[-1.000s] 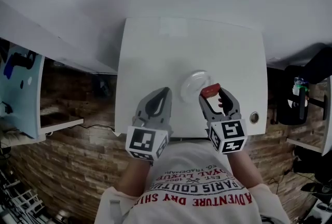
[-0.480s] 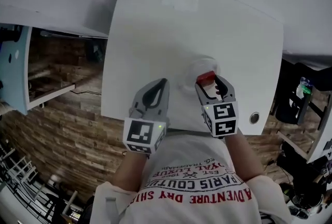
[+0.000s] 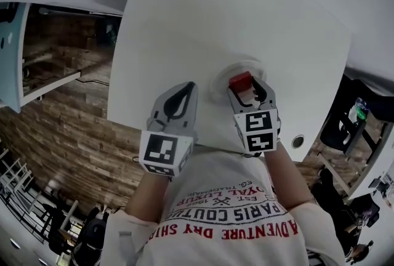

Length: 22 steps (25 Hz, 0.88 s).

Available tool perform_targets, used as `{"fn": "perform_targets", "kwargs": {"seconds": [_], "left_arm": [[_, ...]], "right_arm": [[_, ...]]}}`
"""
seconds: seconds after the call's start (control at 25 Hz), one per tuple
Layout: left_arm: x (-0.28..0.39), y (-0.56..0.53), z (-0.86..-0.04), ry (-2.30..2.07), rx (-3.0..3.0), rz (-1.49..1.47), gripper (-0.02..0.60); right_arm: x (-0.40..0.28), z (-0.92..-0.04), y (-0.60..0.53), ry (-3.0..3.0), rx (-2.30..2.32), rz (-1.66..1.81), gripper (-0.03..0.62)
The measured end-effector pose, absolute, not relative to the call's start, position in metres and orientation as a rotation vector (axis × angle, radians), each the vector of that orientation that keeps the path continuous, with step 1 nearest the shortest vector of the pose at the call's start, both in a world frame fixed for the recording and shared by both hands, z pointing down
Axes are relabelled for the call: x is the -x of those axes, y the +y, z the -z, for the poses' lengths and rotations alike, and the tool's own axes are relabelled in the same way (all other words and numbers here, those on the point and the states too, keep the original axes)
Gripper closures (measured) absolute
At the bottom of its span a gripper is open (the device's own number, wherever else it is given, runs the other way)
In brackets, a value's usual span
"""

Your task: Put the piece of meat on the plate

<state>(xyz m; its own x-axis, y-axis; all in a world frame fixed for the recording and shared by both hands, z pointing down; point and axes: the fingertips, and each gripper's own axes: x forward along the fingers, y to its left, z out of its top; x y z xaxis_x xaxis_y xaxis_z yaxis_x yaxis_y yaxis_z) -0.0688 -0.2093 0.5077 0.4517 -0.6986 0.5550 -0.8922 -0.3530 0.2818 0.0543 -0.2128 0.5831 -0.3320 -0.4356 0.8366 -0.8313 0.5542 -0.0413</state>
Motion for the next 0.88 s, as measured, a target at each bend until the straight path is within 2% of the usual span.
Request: {"fn": "perform_targets", "kwargs": {"seconds": [0.6,0.88], "left_arm": [[0.061,-0.206,-0.507,-1.279,-2.175,-0.489,0.573],[0.051,-0.207,-0.480,-1.256,-2.255,-0.447,0.573]], "right_arm": [[-0.055,-0.593,-0.213,-1.981,-1.023,-0.732,0.321],[-0.063,-0.558,-0.214,-2.005,-1.158,-0.797,0.322]]}}
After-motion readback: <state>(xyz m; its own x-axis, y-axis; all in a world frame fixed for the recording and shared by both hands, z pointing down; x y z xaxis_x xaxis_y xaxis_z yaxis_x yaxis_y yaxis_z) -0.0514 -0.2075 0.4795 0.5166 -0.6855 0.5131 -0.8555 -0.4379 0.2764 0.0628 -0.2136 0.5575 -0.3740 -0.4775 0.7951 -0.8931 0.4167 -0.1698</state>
